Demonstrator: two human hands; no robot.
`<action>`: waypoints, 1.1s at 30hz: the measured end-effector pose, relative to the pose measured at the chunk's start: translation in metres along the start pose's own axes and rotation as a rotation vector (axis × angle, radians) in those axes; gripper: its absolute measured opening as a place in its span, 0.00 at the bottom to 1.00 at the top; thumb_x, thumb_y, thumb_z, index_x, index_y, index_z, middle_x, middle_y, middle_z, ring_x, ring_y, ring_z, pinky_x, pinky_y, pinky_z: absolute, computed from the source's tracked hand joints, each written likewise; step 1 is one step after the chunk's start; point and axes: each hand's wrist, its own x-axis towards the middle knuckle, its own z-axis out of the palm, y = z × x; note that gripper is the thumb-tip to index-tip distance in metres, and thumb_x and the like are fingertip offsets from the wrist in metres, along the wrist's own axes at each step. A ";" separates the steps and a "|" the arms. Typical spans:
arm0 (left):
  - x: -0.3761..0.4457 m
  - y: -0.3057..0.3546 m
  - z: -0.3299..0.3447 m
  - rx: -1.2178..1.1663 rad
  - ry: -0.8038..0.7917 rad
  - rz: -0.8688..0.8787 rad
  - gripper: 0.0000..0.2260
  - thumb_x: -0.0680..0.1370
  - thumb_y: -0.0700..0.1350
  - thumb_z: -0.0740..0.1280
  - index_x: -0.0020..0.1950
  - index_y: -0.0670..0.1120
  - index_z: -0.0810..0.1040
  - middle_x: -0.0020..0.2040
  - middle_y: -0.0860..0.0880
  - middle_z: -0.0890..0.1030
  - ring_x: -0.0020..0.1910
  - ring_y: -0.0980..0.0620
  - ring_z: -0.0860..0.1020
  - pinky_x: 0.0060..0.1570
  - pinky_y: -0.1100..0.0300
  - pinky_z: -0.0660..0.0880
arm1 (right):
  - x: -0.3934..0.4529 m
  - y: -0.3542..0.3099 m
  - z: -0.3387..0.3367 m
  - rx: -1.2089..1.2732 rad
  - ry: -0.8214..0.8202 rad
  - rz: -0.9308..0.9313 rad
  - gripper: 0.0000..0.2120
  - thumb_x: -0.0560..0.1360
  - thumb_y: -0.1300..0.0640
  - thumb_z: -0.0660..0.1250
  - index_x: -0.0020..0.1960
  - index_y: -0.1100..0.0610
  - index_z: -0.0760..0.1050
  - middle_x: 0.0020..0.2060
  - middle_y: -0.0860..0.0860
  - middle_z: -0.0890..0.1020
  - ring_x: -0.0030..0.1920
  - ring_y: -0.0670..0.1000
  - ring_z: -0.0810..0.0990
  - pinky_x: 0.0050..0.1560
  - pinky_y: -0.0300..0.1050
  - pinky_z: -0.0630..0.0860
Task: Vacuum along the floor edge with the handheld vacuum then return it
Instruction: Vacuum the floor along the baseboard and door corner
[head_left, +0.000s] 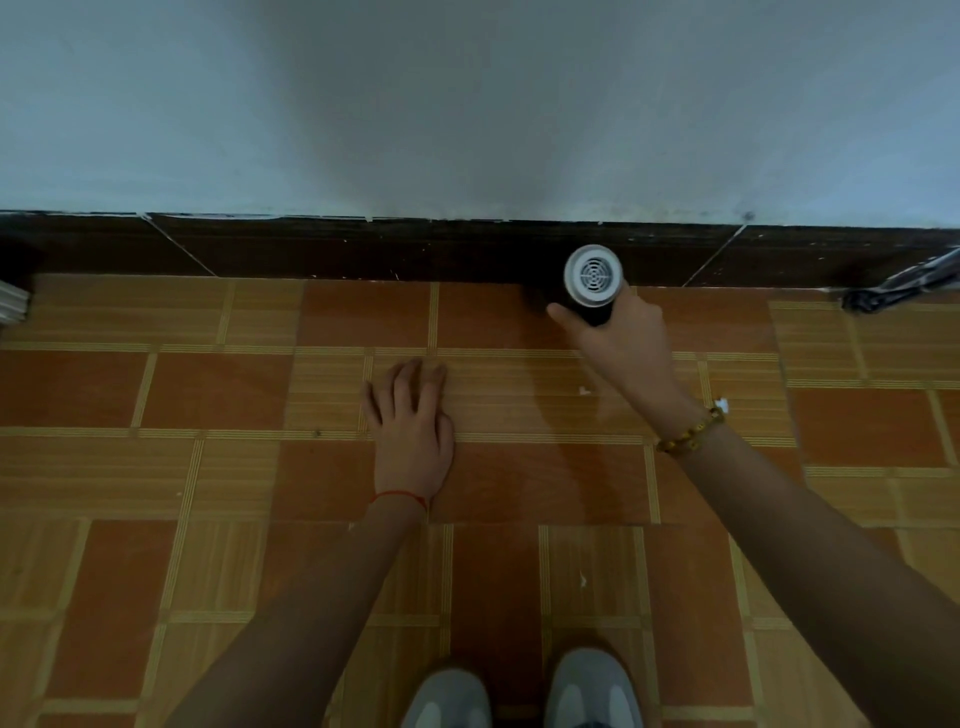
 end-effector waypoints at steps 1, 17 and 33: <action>0.000 0.000 0.000 -0.001 -0.002 -0.001 0.22 0.78 0.46 0.56 0.72 0.50 0.68 0.72 0.44 0.67 0.73 0.42 0.62 0.74 0.34 0.52 | -0.001 0.005 -0.004 -0.006 0.027 0.008 0.31 0.71 0.40 0.71 0.67 0.56 0.72 0.55 0.51 0.82 0.56 0.52 0.80 0.46 0.39 0.71; -0.003 0.014 -0.010 0.024 -0.053 -0.037 0.22 0.79 0.43 0.60 0.74 0.46 0.67 0.73 0.40 0.66 0.75 0.39 0.61 0.75 0.34 0.51 | -0.033 0.018 -0.029 0.003 -0.066 0.048 0.28 0.71 0.40 0.71 0.65 0.55 0.72 0.52 0.51 0.83 0.52 0.53 0.81 0.44 0.42 0.74; -0.013 0.057 0.009 0.106 -0.189 0.188 0.23 0.80 0.46 0.57 0.76 0.48 0.63 0.75 0.42 0.63 0.76 0.42 0.59 0.73 0.30 0.51 | -0.088 0.051 -0.067 0.239 -0.232 0.271 0.19 0.73 0.47 0.72 0.55 0.57 0.72 0.29 0.53 0.79 0.23 0.49 0.77 0.25 0.41 0.74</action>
